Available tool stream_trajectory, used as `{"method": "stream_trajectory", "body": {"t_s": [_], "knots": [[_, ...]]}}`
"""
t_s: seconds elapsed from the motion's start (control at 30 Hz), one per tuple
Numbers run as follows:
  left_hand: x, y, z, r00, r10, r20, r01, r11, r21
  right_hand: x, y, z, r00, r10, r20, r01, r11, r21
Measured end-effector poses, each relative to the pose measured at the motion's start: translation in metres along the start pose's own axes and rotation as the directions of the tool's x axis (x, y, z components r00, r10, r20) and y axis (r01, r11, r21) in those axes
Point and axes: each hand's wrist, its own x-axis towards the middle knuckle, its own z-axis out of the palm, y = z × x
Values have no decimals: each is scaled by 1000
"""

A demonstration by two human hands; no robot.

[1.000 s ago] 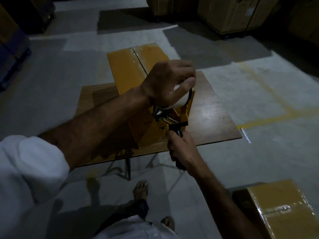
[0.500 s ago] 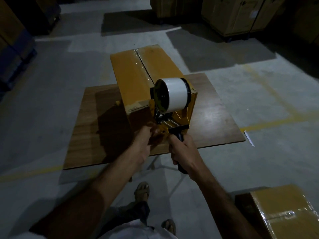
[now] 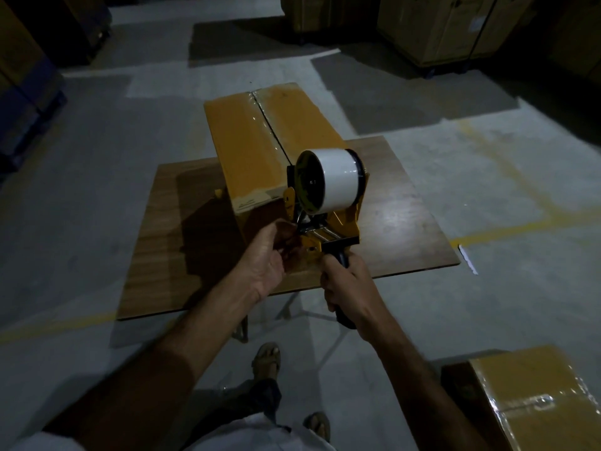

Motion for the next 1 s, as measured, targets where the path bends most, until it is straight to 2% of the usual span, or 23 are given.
{"method": "stream_trajectory", "body": {"t_s": [0.1, 0.3, 0.53, 0.6, 0.7, 0.77, 0.83, 0.87, 0.9, 0.93, 0.97, 1.0], "knots": [[1, 2, 1, 999, 17, 39, -18, 1000, 24, -1, 0, -3, 1000, 8, -6, -9, 1000, -2], [-1, -1, 3, 998, 1, 60, 2, 999, -38, -2, 2, -8, 1000, 22, 11, -23, 999, 35], [-2, -2, 10, 998, -59, -18, 58, 997, -45, -3, 7, -6, 1000, -26, 10, 26, 1000, -2], [-1, -3, 10, 991, -126, -40, 123, 990, -68, -2, 7, -5, 999, -30, -12, 29, 999, -16], [-7, -7, 7, 950, -313, 9, 313, 945, -95, 1, 3, -6, 998, -45, -32, 44, 999, -8], [-8, -10, 2, 944, -331, 3, 331, 941, -66, 2, 1, -8, 998, -54, -16, 54, 999, -2], [-8, -12, 0, 969, -218, -117, 218, 976, -14, 1, 1, -9, 999, -47, -7, 47, 999, -11], [-7, -12, -2, 971, -67, -230, 91, 991, 95, 1, 2, -8, 999, -47, -10, 47, 999, -15], [-9, -9, -1, 935, 160, -317, -80, 965, 251, 0, 3, -7, 999, -52, -14, 51, 999, -18], [-12, -5, 1, 859, 419, -294, -292, 873, 391, -1, 4, -5, 998, -57, -20, 57, 998, -21], [-15, 1, 4, 754, 633, -176, -504, 729, 464, -1, 4, -3, 998, -63, -27, 62, 998, -20], [-19, 8, 8, 653, 757, -15, -657, 576, 487, -1, 4, 0, 997, -66, -32, 66, 998, -17]]}}
